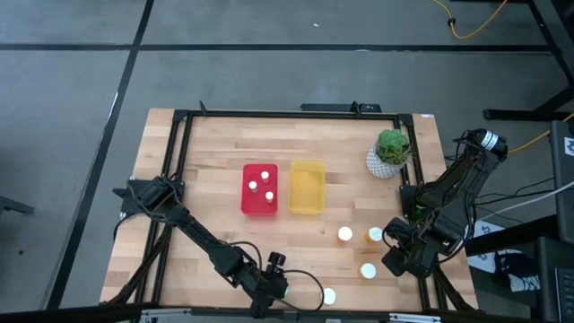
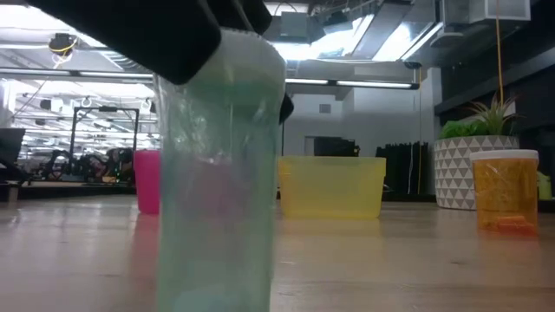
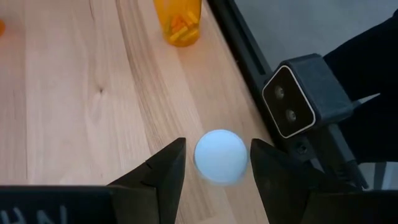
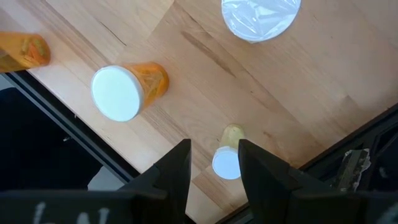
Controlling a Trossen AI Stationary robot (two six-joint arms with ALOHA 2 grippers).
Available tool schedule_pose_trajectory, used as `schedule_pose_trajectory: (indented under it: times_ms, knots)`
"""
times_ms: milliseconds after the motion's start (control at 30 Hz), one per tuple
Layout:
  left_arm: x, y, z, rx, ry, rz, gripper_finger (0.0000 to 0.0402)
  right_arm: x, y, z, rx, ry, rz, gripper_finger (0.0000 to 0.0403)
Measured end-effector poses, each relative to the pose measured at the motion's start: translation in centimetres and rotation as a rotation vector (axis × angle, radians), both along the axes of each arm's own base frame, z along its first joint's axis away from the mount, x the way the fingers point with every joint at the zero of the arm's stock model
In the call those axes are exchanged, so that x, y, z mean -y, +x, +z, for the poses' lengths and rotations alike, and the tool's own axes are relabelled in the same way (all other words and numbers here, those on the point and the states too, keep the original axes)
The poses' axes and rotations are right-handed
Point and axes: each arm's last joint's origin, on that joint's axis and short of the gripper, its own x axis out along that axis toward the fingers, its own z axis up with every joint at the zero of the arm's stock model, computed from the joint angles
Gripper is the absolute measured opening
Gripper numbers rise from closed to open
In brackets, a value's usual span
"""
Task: Pick and place medicine bottles into bin by pill shape (circle, oval)
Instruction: Put the small green pill bottle into the red bin
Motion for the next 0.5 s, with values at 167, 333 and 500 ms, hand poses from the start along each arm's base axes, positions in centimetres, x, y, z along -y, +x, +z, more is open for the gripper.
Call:
schedule_pose_trajectory:
  times_ms: [167, 333, 500]
  knots:
    - [0.0, 0.0, 0.01, 0.0, -0.001, 0.0, 0.0171, 0.0, 0.0, 0.0, 0.0, 0.0, 0.0, 0.0135]
    - [0.0, 0.0, 0.01, 0.0, 0.0, -0.001, 0.0154, 0.0, 0.01, 0.0, 0.0, 0.0, 0.0, 0.0135]
    - [-0.03, -0.01, 0.06, 0.004, 0.011, -0.004, 0.012, 0.0, 0.0, 0.0, 0.0, 0.0, 0.0, 0.0135]
